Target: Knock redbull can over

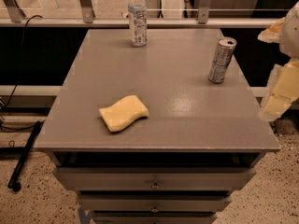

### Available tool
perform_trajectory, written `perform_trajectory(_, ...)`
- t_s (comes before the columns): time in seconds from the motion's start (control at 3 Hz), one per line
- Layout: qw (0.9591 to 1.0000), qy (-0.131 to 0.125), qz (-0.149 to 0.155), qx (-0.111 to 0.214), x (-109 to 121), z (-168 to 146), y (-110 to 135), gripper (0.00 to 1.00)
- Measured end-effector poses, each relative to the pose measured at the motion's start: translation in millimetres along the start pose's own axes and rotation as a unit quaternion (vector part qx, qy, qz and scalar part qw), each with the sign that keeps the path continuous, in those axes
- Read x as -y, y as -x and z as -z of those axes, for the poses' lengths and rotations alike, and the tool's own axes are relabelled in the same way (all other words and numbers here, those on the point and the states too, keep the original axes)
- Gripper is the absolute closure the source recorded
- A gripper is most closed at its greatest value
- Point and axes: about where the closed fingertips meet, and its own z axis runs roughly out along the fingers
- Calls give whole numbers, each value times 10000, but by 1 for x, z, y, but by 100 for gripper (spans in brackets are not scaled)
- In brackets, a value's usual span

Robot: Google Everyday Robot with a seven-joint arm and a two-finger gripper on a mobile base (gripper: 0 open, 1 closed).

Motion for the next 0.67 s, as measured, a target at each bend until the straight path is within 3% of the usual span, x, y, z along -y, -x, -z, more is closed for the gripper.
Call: perform_trajectory(0.67,9997,-90,-179,165,11,-7,-12,0)
